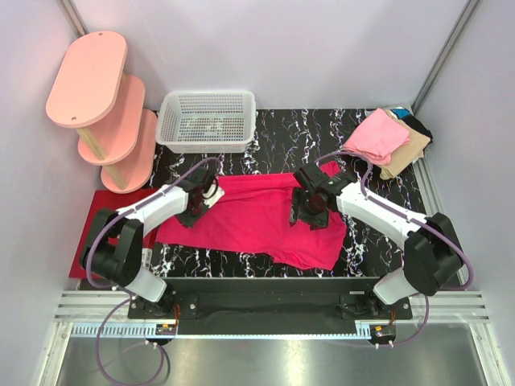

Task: Fold and stack the t-shirts
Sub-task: Flatten out the tshirt

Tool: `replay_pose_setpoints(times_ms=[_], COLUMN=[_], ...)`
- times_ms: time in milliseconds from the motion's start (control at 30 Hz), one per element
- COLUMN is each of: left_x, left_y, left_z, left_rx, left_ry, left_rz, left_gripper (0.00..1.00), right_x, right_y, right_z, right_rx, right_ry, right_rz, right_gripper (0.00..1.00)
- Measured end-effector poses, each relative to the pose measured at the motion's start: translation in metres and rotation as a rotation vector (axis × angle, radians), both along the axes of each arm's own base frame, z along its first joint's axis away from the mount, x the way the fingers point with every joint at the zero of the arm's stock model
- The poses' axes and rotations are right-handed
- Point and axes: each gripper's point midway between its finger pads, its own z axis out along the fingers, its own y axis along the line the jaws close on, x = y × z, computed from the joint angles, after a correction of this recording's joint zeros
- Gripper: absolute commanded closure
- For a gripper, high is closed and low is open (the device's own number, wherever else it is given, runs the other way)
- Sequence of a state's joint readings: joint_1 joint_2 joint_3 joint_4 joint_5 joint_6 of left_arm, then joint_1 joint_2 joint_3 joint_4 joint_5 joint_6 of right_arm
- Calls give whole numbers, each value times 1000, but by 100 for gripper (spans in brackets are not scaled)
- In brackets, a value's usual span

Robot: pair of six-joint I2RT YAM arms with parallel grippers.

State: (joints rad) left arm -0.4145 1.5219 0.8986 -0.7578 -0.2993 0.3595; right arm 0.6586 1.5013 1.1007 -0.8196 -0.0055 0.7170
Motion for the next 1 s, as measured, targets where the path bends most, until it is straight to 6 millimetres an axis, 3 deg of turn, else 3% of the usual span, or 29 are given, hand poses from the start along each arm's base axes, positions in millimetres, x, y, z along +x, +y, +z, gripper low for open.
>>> replay_pose_setpoints(times_ms=[367,800,1000], left_x=[-7,-26,-35], left_y=[13,31,35], left_z=[-29,-33,-32], left_rx=[-81,71,103], left_ry=[115,99,113], left_rz=[132,27,-11], left_gripper=[69,68,68], right_x=[3,-29,-39], right_y=[-7,-31,-32], right_z=[-13,-53,-67], right_rx=[-28,-96,-111], right_ry=[-17,90,151], right_rz=[-35,-68,-60], right_gripper=[28,28,28])
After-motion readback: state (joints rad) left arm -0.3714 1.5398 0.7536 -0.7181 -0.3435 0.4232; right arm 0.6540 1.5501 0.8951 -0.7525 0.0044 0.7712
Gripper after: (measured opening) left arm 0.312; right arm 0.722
